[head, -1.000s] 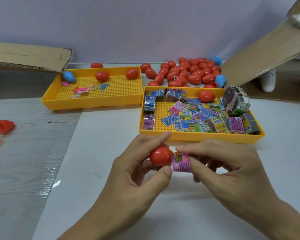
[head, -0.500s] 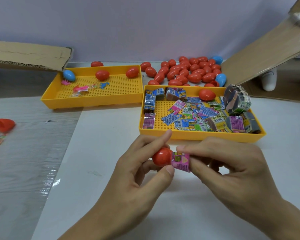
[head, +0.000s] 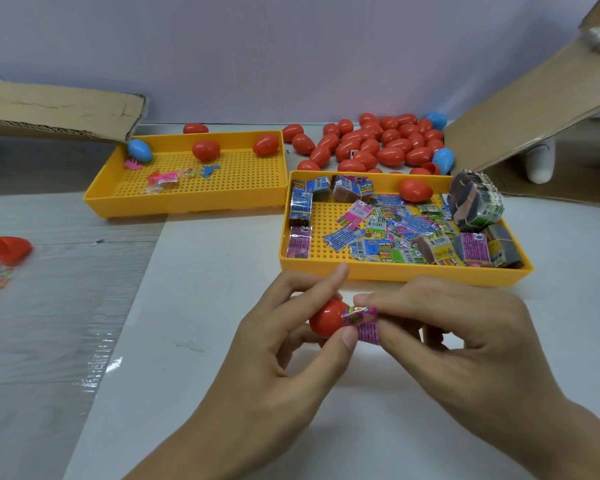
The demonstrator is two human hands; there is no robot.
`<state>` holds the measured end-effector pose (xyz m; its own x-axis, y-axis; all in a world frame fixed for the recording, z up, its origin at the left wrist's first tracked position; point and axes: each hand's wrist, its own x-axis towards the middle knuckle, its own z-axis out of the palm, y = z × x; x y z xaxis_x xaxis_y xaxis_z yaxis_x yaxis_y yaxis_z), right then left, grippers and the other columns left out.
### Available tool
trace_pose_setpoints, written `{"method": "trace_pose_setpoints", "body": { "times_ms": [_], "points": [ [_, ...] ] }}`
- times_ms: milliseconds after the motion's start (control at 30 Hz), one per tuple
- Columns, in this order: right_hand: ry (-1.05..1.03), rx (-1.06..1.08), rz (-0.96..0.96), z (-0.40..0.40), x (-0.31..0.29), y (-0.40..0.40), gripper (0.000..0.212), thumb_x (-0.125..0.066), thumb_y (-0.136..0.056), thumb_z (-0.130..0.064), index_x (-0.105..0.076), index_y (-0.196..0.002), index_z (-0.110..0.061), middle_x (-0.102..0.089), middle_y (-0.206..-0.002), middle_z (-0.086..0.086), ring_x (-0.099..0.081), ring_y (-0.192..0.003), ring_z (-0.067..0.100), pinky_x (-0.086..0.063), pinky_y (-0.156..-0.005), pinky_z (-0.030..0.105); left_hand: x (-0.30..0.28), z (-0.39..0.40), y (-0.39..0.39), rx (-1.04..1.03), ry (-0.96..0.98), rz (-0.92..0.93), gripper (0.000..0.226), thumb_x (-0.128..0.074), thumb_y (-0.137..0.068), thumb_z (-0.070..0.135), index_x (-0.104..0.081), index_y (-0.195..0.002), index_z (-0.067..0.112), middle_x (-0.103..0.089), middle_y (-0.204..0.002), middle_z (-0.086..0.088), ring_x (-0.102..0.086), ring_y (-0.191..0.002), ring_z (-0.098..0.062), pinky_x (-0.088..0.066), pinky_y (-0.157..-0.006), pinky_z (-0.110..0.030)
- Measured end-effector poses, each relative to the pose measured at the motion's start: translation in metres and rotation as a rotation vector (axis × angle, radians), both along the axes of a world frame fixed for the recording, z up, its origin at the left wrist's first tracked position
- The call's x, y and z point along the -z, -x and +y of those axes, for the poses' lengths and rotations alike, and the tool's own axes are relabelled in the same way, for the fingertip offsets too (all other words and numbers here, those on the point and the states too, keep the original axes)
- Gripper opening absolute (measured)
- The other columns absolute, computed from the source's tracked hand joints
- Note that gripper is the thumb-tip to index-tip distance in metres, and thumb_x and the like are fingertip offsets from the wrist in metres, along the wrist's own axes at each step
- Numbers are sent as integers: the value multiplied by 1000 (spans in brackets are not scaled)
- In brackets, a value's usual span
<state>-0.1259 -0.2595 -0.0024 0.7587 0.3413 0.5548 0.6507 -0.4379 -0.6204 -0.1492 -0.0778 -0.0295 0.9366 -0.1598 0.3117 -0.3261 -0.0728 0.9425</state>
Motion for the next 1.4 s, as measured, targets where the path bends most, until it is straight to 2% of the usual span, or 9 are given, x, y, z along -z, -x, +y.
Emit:
{"method": "trace_pose_setpoints", "body": {
  "times_ms": [100, 233, 367, 500, 800, 1000, 1233, 1300, 1400],
  "points": [
    [26, 40, 12, -3, 0, 1, 18, -71, -81, -14, -78, -98, -18, -63, -70, -13, -54, -58, 4, -41, -47, 19, 1, -1, 1, -42, -59, -96, 49, -63, -89, 22, -56, -137, 28, -57, -112, 3, -61, -106, -26, -55, -82, -26],
    [72, 92, 78, -6, -3, -1, 21, -73, -76, -14, -77, -95, -22, -64, -71, -20, -60, -61, 4, -41, -46, 16, 1, -2, 3, -100, -83, -158, 37, -65, -88, 20, -61, -125, 17, -63, -110, 3, -66, -102, -26, -56, -82, -25],
    [-62, 42, 330, -9, -7, -5, 9, -73, -74, -19, -76, -77, -27, -70, -67, -10, -67, -54, 10, -45, -41, 24, 0, -2, 4, -104, -57, -178, 25, -66, -88, 17, -64, -113, 14, -67, -105, 0, -70, -96, -26, -58, -81, -28],
    [-205, -142, 646, -11, -12, -8, 7, -71, -78, -25, -77, -81, -26, -72, -67, -1, -69, -55, 12, -47, -41, 23, -2, 0, 4, -113, -37, -200, 29, -66, -88, 17, -63, -116, 21, -70, -108, 4, -71, -100, -21, -58, -85, -27],
    [-320, -267, 857, -12, -19, -12, 18, -72, -77, -16, -80, -93, -17, -77, -84, 10, -75, -75, 25, -52, -47, 27, -4, 1, 6, -104, 30, -205, 31, -64, -91, 19, -63, -121, 23, -70, -117, 3, -70, -107, -22, -56, -91, -30],
    [-396, -312, 1103, -13, -16, -14, 20, -75, -78, -17, -79, -96, -11, -76, -93, 15, -75, -86, 30, -54, -54, 26, -4, 1, 6, -86, 45, -188, 30, -64, -94, 26, -63, -123, 16, -71, -120, 0, -69, -109, -25, -56, -93, -37],
    [-645, -593, 1416, -10, -13, -14, 41, -69, -82, -20, -69, -119, -4, -70, -116, 19, -69, -106, 33, -59, -69, 28, -8, 4, 4, -103, 67, -208, 28, -61, -97, 31, -63, -123, 21, -70, -122, 0, -68, -112, -25, -55, -94, -37],
    [-740, -599, 1478, -9, -13, -14, 46, -69, -80, -22, -67, -121, -1, -69, -118, 21, -68, -107, 35, -59, -71, 31, -7, 4, 3, -94, 53, -205, 29, -60, -97, 31, -62, -124, 20, -70, -123, 1, -67, -114, -24, -54, -96, -39],
    [-790, -495, 1526, -5, -11, -12, 50, -83, -71, -33, -73, -111, -4, -72, -109, 21, -71, -100, 35, -59, -65, 31, -5, 5, 3, -84, -2, -209, 32, -59, -97, 24, -60, -127, 16, -68, -126, 2, -66, -117, -21, -53, -97, -36]
  ]
}}
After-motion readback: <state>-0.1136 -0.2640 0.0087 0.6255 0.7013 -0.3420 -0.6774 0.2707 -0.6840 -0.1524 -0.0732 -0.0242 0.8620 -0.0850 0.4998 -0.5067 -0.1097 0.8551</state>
